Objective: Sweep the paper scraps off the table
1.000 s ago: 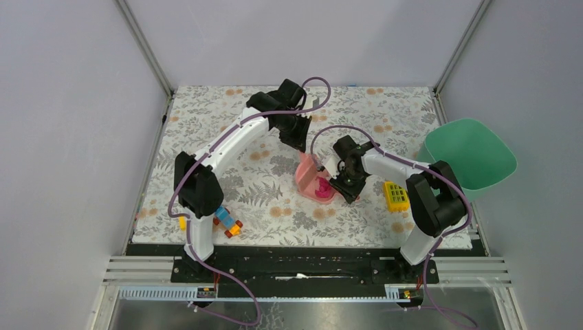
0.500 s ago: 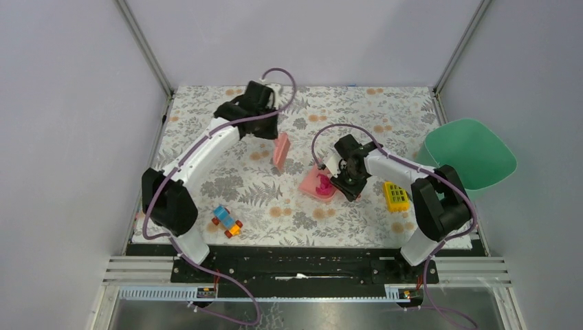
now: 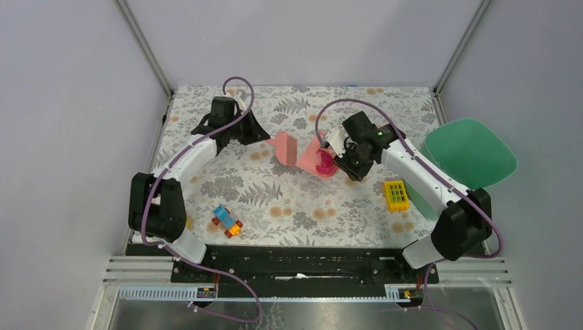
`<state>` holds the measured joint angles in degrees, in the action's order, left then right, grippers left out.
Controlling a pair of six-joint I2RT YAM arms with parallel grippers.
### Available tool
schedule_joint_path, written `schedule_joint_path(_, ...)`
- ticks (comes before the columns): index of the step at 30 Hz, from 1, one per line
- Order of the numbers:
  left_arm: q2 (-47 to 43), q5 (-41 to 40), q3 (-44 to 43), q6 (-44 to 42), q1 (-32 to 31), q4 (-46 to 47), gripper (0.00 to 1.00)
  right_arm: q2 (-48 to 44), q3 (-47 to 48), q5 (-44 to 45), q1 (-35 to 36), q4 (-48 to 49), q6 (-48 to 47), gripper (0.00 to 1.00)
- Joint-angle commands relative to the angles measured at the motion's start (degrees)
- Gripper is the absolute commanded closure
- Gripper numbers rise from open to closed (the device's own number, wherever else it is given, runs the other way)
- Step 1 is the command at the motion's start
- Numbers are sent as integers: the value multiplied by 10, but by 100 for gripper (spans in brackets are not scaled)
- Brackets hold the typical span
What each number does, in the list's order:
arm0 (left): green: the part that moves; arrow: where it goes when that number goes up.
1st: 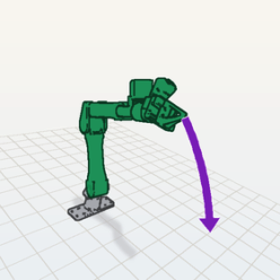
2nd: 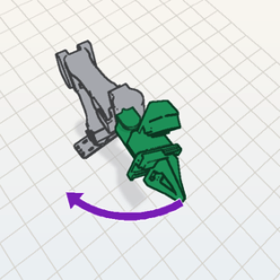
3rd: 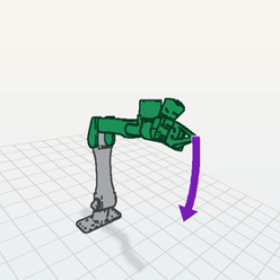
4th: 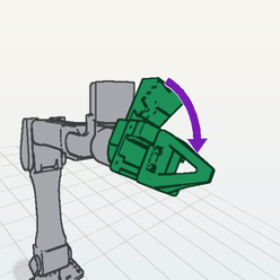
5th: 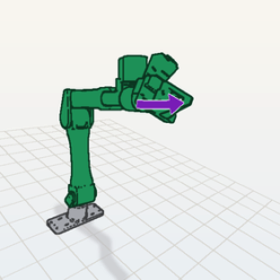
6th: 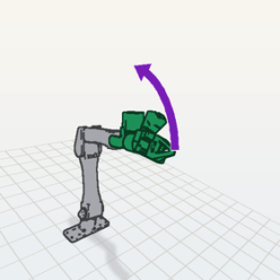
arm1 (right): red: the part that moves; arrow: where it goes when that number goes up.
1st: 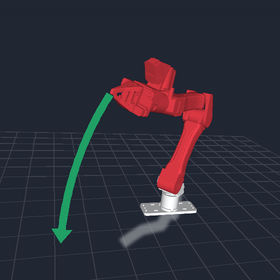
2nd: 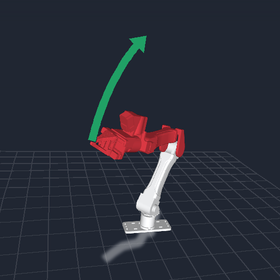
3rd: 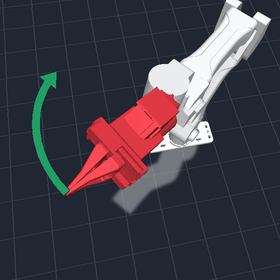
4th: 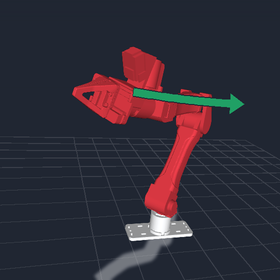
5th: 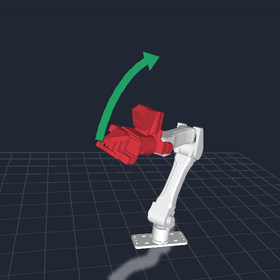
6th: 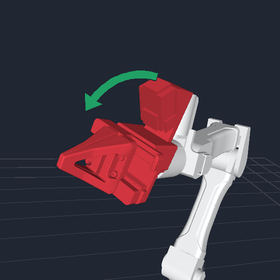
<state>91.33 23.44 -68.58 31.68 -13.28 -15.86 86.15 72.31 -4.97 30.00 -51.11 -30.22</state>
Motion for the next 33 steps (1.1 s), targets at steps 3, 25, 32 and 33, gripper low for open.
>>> schedule_joint_path(3, -41, 41, 9, 39, 5, 82, 100, -42, 103, 38, 4, -119, -24, 100)
schedule_joint_path(25, -29, 50, 4, 42, 10, 65, 100, -69, 302, 66, -126, -340, -40, 100)
schedule_joint_path(32, -19, 60, 3, 43, 10, 65, 100, -75, 325, 51, -265, -339, -100, 100)
schedule_joint_path(33, -18, 61, 3, 44, 10, 64, 100, -78, 328, 51, -277, -340, -108, 100)
